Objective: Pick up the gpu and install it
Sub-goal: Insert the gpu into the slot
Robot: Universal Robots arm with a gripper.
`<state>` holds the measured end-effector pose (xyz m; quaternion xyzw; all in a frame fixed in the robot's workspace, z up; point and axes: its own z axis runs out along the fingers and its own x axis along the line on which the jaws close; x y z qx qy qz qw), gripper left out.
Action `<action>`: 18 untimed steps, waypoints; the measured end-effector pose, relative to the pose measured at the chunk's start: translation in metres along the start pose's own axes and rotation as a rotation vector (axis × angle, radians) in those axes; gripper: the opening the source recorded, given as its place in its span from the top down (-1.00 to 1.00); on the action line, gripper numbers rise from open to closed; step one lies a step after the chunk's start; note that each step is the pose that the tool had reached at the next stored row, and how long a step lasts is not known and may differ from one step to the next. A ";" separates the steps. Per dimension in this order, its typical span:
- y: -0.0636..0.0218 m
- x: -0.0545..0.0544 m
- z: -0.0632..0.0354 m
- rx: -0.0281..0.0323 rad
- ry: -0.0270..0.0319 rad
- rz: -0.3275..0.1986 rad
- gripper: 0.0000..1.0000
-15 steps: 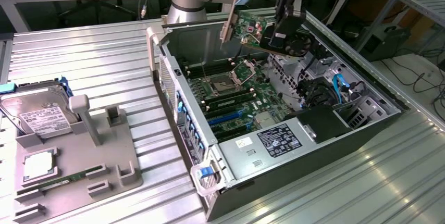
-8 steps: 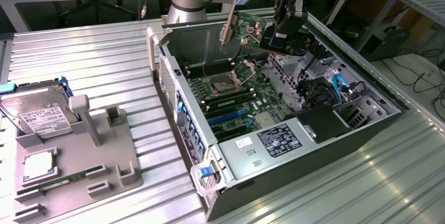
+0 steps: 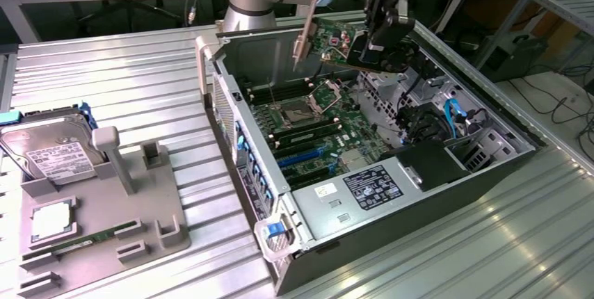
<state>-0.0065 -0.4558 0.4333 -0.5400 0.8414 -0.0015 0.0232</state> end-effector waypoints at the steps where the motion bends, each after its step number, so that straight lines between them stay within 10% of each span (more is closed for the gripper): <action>1: 0.0000 0.000 0.0000 0.0000 -0.0002 -0.005 0.45; 18: 0.0000 0.000 0.0004 -0.0057 -0.0077 -0.228 0.45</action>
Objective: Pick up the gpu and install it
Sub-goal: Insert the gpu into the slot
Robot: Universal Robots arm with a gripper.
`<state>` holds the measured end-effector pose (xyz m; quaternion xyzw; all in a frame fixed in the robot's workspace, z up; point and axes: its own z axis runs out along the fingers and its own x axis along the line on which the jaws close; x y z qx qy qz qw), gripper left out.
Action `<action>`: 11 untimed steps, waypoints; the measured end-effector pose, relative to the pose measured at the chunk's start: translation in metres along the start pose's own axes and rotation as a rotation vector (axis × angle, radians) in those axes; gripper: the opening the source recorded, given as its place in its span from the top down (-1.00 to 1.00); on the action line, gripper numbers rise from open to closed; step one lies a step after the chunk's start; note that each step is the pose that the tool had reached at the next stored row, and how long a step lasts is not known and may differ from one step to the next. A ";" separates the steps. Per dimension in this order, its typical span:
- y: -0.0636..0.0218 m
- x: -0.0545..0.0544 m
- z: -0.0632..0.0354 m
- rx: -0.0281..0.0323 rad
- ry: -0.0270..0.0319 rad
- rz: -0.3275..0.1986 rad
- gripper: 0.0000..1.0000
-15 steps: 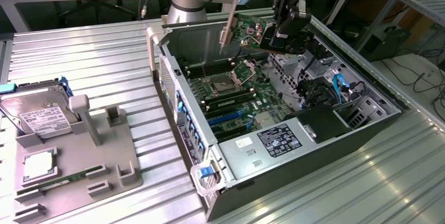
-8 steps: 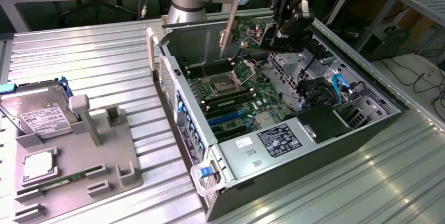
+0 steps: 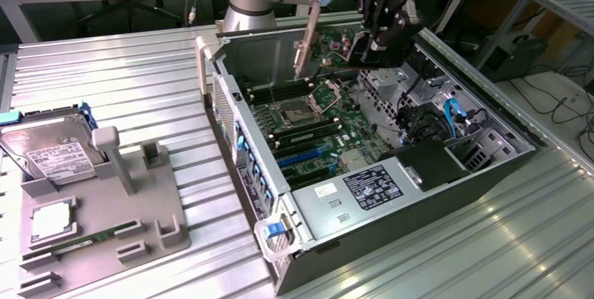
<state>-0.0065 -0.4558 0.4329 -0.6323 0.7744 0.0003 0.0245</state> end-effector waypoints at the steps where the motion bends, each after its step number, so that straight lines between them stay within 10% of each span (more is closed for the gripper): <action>1: 0.0000 0.000 0.0000 -0.0006 -0.0004 -0.016 0.45; 11: 0.0000 0.000 0.0000 -0.0053 -0.0042 -0.138 0.45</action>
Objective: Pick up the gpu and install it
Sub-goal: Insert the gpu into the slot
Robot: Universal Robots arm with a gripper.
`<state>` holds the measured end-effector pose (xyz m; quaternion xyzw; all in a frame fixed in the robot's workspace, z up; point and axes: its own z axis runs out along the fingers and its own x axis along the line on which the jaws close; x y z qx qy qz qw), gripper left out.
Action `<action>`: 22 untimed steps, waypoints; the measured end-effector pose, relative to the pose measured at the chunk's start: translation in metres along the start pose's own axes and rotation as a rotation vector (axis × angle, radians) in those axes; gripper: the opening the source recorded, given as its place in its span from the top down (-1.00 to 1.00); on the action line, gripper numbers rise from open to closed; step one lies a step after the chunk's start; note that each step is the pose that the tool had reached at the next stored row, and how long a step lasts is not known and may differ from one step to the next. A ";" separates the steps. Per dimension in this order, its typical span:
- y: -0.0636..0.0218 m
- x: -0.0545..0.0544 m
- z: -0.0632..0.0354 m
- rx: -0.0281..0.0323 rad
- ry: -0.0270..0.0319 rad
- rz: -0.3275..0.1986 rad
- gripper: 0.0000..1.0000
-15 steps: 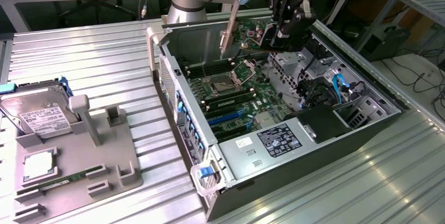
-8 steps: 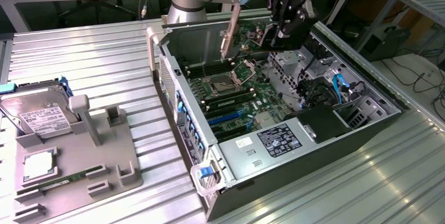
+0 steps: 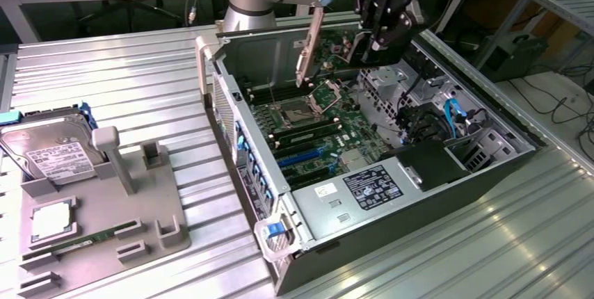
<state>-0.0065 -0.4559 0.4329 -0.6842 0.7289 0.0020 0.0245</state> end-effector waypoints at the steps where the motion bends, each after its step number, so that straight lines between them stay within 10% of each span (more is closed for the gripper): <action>1: 0.0000 0.000 0.0000 -0.0004 -0.0004 -0.011 0.45; 12: 0.0000 0.001 0.0008 -0.0038 -0.0040 -0.125 0.45; 19: 0.0014 0.001 0.0041 0.0294 -0.0038 -0.139 0.45; 22: 0.0018 0.001 0.0063 0.0324 -0.0038 -0.140 0.45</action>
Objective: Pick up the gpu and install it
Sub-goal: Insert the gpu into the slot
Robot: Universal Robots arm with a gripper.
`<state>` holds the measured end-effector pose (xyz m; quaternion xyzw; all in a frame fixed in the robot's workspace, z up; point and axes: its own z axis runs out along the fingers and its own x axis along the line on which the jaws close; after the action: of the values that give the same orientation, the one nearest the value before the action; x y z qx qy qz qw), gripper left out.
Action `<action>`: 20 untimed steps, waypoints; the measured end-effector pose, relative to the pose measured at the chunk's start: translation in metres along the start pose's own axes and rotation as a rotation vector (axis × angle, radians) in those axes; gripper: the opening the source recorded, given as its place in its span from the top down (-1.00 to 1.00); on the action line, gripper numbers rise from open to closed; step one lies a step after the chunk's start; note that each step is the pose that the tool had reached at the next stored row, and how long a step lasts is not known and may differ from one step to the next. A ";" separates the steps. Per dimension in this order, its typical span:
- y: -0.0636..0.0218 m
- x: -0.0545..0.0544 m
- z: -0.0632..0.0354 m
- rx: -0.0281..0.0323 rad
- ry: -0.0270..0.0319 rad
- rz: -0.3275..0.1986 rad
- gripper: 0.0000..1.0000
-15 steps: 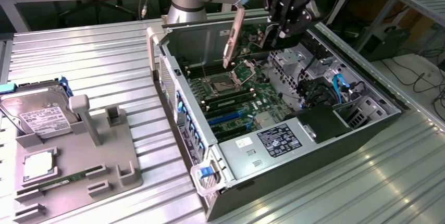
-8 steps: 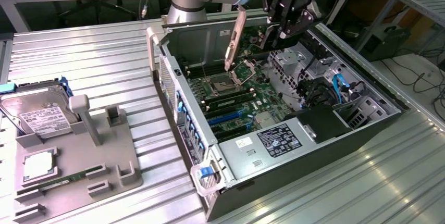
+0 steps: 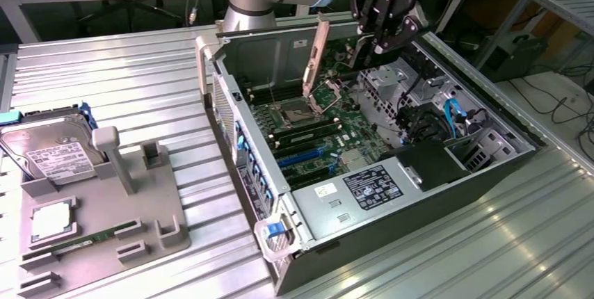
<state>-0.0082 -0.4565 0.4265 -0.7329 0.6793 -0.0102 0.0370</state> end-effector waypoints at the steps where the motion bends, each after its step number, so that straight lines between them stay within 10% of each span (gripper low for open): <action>1: 0.0001 0.000 0.0008 0.0001 0.0000 0.000 0.45; 12: 0.0010 0.002 0.0105 0.0052 -0.0012 -0.002 0.45; 20: 0.0036 0.004 0.0469 0.0072 -0.0015 -0.004 0.45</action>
<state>-0.0085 -0.4584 0.3793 -0.7342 0.6777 -0.0122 0.0401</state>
